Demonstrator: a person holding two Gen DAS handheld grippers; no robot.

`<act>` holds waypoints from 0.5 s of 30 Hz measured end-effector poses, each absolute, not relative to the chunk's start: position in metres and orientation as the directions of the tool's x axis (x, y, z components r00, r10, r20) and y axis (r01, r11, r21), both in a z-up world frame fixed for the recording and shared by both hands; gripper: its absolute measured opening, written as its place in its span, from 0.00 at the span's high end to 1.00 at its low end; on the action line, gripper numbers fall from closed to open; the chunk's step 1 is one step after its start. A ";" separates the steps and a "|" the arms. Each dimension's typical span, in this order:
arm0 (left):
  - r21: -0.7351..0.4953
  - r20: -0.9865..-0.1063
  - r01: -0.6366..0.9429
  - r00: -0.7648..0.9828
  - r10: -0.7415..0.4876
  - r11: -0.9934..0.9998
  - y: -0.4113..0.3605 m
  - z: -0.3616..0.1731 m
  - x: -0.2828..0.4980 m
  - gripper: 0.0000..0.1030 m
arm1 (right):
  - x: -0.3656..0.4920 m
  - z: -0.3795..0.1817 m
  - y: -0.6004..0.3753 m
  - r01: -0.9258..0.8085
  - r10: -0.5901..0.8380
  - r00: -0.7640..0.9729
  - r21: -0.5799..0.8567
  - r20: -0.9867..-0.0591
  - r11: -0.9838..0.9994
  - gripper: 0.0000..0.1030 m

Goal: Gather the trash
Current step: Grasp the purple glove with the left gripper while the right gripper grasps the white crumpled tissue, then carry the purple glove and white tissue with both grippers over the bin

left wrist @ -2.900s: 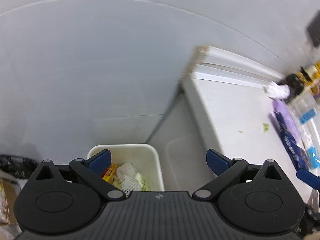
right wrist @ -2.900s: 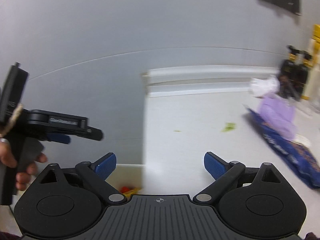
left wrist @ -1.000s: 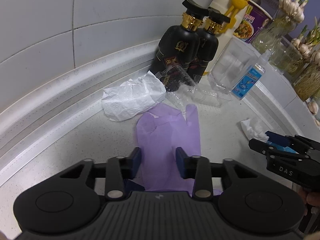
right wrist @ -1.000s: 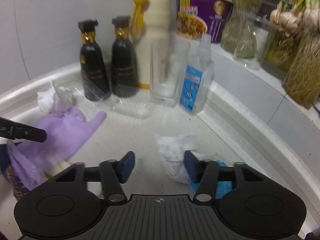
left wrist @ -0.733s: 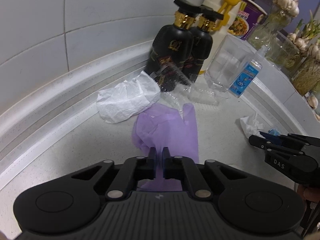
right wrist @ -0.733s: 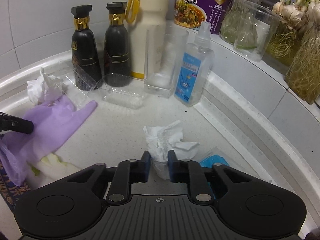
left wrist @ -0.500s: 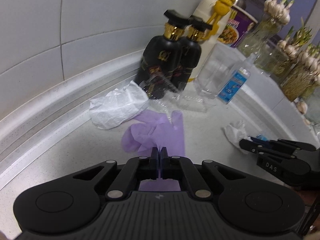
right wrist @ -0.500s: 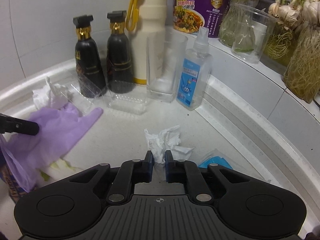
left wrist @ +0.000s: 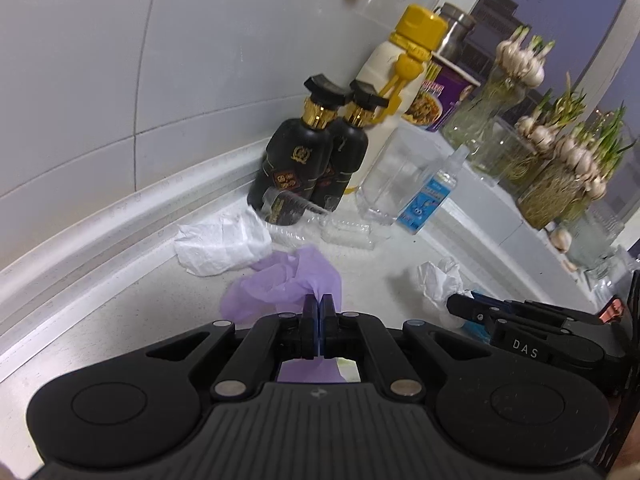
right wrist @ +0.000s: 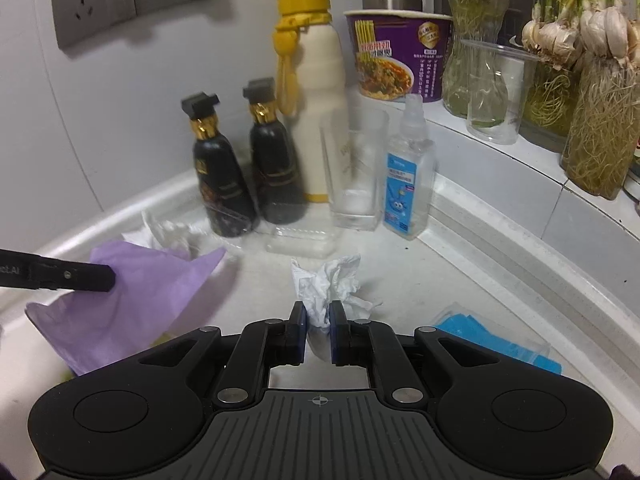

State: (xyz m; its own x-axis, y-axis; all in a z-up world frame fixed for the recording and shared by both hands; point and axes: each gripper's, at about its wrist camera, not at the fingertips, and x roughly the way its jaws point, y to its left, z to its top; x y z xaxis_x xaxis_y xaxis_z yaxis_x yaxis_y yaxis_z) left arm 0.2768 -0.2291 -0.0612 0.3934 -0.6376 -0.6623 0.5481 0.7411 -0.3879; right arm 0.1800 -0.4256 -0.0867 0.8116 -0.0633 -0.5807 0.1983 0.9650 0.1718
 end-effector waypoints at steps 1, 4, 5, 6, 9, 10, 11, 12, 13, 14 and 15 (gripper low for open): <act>-0.391 -0.658 0.548 0.395 -0.641 0.739 -0.228 -0.059 0.276 1.00 | 0.178 -0.085 -0.426 0.196 -0.054 0.814 0.185 -0.578 0.963 0.92; -0.401 -0.645 0.549 0.398 -0.652 0.733 -0.223 -0.052 0.272 1.00 | 0.171 -0.080 -0.425 0.191 -0.031 0.823 0.225 -0.567 0.956 0.92; -0.404 -0.640 0.551 0.400 -0.656 0.730 -0.221 -0.050 0.270 1.00 | 0.169 -0.079 -0.425 0.189 -0.024 0.825 0.236 -0.564 0.953 0.92; -0.407 -0.635 0.552 0.402 -0.660 0.728 -0.220 -0.048 0.268 1.00 | 0.167 -0.077 -0.425 0.188 -0.017 0.828 0.247 -0.561 0.951 0.92; -0.418 -0.617 0.556 0.407 -0.673 0.719 -0.214 -0.040 0.264 1.00 | 0.161 -0.073 -0.422 0.181 0.000 0.832 0.271 -0.555 0.945 0.92; -0.423 -0.611 0.557 0.408 -0.678 0.715 -0.212 -0.037 0.262 1.00 | 0.160 -0.072 -0.420 0.180 0.001 0.832 0.272 -0.554 0.945 0.92; -0.428 -0.604 0.558 0.409 -0.684 0.711 -0.210 -0.035 0.261 1.00 | 0.158 -0.070 -0.418 0.179 0.000 0.833 0.269 -0.553 0.946 0.92; -0.432 -0.599 0.560 0.408 -0.689 0.707 -0.208 -0.032 0.259 1.00 | 0.156 -0.069 -0.416 0.177 -0.001 0.834 0.266 -0.552 0.948 0.92; -0.436 -0.593 0.562 0.408 -0.694 0.703 -0.206 -0.029 0.257 1.00 | 0.153 -0.067 -0.414 0.174 0.000 0.836 0.265 -0.549 0.948 0.92; -0.439 -0.588 0.565 0.408 -0.699 0.699 -0.204 -0.027 0.255 1.00 | 0.150 -0.065 -0.412 0.171 0.003 0.838 0.267 -0.546 0.948 0.92; -0.441 -0.582 0.567 0.409 -0.703 0.696 -0.202 -0.024 0.253 1.00 | 0.148 -0.063 -0.410 0.167 0.006 0.840 0.269 -0.542 0.948 0.92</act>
State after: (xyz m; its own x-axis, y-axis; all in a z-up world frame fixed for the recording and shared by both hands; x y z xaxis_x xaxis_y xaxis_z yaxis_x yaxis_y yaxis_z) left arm 0.2531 -0.2024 -0.0240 0.4090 -0.7025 -0.5824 0.5667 0.6958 -0.4413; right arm 0.1480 -0.4097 -0.0627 0.8404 0.0058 -0.5419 0.1671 0.9485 0.2693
